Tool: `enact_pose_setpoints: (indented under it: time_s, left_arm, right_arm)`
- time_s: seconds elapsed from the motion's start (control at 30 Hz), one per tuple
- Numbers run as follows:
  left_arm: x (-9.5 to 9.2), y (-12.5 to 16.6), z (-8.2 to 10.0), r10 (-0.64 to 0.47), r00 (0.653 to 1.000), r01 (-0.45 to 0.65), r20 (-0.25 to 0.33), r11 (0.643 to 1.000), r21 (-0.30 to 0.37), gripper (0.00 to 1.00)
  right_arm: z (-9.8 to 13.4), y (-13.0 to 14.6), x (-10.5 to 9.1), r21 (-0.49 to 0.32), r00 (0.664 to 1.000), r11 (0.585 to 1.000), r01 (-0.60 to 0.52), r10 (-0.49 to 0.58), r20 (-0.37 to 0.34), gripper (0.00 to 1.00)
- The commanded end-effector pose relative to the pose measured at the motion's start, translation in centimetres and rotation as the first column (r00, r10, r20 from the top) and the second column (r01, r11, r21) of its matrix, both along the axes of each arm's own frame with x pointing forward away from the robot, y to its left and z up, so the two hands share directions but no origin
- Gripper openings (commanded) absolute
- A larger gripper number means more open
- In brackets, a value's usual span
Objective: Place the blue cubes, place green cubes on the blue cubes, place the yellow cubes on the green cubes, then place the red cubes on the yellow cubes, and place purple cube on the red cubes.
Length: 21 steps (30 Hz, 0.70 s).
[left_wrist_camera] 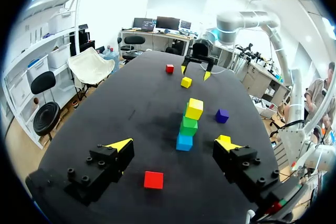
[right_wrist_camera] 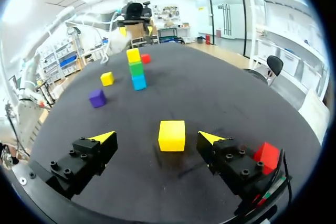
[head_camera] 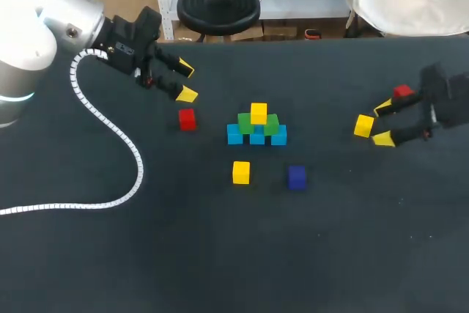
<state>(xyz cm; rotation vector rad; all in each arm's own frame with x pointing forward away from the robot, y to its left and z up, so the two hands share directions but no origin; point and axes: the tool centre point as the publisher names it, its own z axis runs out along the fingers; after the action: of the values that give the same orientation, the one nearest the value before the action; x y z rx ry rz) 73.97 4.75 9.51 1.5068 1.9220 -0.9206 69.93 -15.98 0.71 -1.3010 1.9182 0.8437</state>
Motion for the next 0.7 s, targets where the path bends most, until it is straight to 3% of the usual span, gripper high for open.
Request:
enact_pose_setpoints:
  time_s: [0.03,0.37,0.4,0.5,0.53,0.6,0.63,0.7]
  left_arm:
    - [0.2,0.0,0.0,-0.003,1.000,0.003,-0.003,1.000,0.002,1.00]
    - [0.2,0.0,0.0,-0.003,1.000,0.003,-0.003,1.000,0.002,1.00]
    - [0.2,0.0,0.0,-0.003,1.000,0.003,-0.003,1.000,0.002,1.00]
    - [0.2,0.0,0.0,-0.003,1.000,0.003,-0.003,1.000,0.002,1.00]
    - [0.2,0.0,0.0,-0.003,1.000,0.003,-0.003,1.000,0.002,1.00]
    - [0.2,0.0,0.0,-0.003,1.000,0.003,-0.003,1.000,0.002,1.00]
    - [0.2,0.0,0.0,-0.003,1.000,0.003,-0.003,1.000,0.002,1.00]
    - [0.2,0.0,0.0,-0.003,1.000,0.003,-0.003,1.000,0.002,1.00]
  right_arm:
    - [-0.7,1.2,0.9,-0.021,1.000,1.000,-0.003,0.003,0.008,1.00]
    - [-1.2,0.8,2.5,-0.036,1.000,0.999,-0.022,0.023,0.013,1.00]
    - [-1.4,0.7,2.5,-0.038,1.000,0.999,-0.022,0.023,0.010,0.93]
    - [-1.7,0.7,2.4,-0.038,1.000,0.999,-0.028,0.028,0.000,0.95]
    - [-1.8,0.8,2.4,-0.038,1.000,0.999,-0.029,0.029,-0.001,0.91]
    - [-1.9,0.8,2.4,-0.038,0.999,0.999,-0.035,0.035,-0.003,0.75]
    - [-2.0,0.9,2.4,-0.039,0.999,0.998,-0.043,0.043,-0.003,0.48]
    - [-2.0,1.0,2.3,-0.041,0.998,0.998,-0.058,0.058,-0.002,0.40]
